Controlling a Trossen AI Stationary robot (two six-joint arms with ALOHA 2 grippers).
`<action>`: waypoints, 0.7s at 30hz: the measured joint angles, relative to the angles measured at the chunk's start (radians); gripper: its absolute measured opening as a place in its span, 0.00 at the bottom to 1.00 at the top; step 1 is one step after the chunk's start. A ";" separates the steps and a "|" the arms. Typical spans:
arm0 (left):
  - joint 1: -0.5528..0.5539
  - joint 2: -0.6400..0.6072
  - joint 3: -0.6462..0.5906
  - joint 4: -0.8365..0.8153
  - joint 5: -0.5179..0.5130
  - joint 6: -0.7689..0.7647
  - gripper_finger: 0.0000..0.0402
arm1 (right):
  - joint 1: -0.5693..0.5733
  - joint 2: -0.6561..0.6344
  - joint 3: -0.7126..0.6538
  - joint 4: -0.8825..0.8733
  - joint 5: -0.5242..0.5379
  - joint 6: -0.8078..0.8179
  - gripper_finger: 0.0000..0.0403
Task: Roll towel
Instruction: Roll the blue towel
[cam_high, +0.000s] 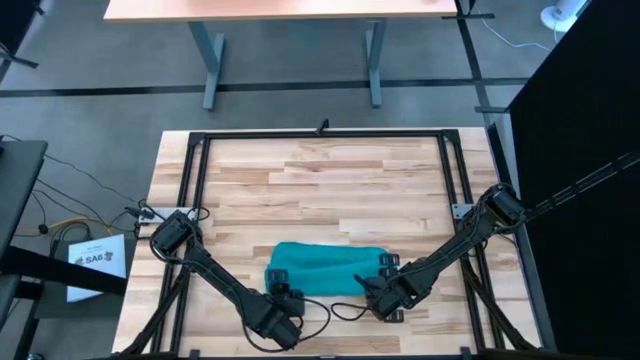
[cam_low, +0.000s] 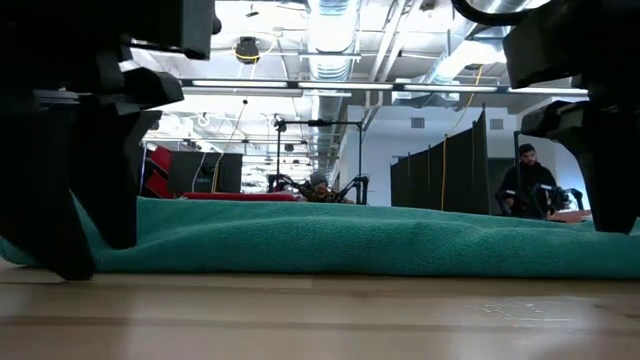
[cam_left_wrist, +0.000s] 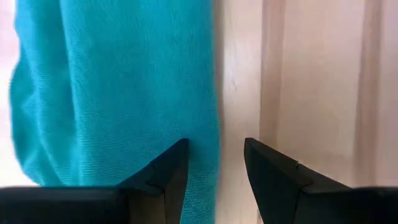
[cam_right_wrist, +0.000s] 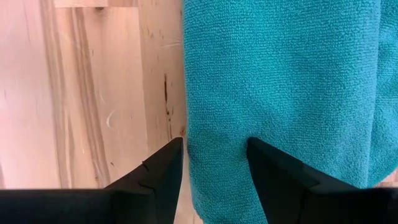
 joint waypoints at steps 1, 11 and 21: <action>0.001 0.000 -0.012 0.005 -0.004 -0.003 0.35 | 0.000 0.000 0.000 0.001 0.000 0.000 0.41; 0.013 -0.005 -0.035 0.010 -0.017 -0.043 0.35 | 0.000 0.000 0.000 0.046 0.000 -0.010 0.41; 0.014 -0.003 -0.035 0.008 -0.026 -0.047 0.35 | 0.000 0.040 -0.018 0.073 -0.010 0.015 0.41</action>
